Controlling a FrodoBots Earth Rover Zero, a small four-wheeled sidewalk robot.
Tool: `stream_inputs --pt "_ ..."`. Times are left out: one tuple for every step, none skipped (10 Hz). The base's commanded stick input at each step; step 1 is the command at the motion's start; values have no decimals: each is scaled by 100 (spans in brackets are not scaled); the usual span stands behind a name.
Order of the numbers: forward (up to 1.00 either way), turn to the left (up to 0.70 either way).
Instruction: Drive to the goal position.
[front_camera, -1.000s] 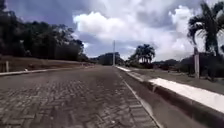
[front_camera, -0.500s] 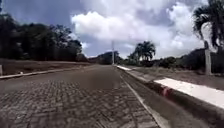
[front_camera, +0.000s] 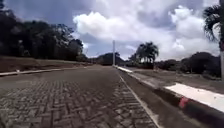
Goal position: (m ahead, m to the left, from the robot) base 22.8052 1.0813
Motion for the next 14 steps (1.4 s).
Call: stream_inputs --pt "100 0" --pt "100 0" --pt "100 0" --pt "100 0" --pt "100 0" --pt "100 10" --pt "100 25" --pt "100 2" --pt "100 0" --pt "100 0" --pt "100 0" --pt "100 0" --pt "100 0" --pt "100 0"
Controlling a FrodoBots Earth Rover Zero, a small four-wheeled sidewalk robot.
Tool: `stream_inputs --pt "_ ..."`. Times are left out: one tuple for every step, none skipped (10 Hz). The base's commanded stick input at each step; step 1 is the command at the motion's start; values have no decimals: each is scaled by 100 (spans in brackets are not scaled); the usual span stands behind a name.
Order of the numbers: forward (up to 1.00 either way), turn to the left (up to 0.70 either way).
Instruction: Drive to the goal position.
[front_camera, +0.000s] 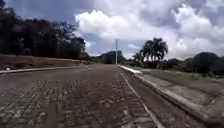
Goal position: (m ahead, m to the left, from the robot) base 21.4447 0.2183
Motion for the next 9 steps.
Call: stream_inputs --pt "100 0" --pt "100 0" --pt "100 0" --pt "100 0" --pt "100 0" --pt "100 0" --pt "100 0" --pt "100 0" --pt "100 0"
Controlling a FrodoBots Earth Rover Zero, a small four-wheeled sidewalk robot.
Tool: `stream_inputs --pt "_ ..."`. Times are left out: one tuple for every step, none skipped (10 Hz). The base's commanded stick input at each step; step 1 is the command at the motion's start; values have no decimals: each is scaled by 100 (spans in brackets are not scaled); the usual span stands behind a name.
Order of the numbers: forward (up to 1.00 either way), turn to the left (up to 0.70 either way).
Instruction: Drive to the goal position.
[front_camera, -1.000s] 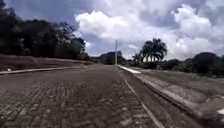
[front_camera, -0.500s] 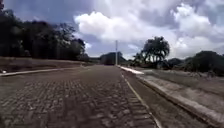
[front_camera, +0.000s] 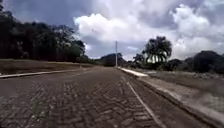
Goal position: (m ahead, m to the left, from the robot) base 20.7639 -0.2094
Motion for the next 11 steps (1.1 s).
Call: stream_inputs --pt "100 0" --pt "100 0" --pt "100 0" --pt "100 0" --pt "100 0" --pt "100 0" --pt "100 0" --pt "100 0" --pt "100 0" --pt "100 0" --pt "100 0"
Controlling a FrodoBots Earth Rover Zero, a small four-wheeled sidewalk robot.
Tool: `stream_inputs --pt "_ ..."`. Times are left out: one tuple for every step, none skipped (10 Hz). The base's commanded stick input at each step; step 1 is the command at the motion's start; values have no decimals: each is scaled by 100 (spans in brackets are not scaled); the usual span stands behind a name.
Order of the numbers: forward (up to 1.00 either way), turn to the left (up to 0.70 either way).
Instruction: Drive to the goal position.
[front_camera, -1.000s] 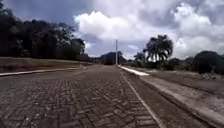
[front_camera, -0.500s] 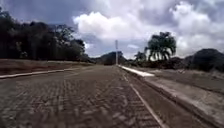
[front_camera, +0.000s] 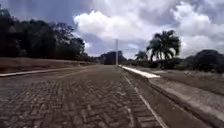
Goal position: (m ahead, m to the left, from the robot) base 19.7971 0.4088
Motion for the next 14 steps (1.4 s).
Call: stream_inputs --pt "100 0" --pt "100 0" --pt "100 0" --pt "100 0" --pt "100 0" --pt "100 0" --pt "100 0" --pt "100 0" --pt "100 0" --pt "100 0" --pt "100 0" --pt "100 0" --pt "100 0" --pt "100 0"
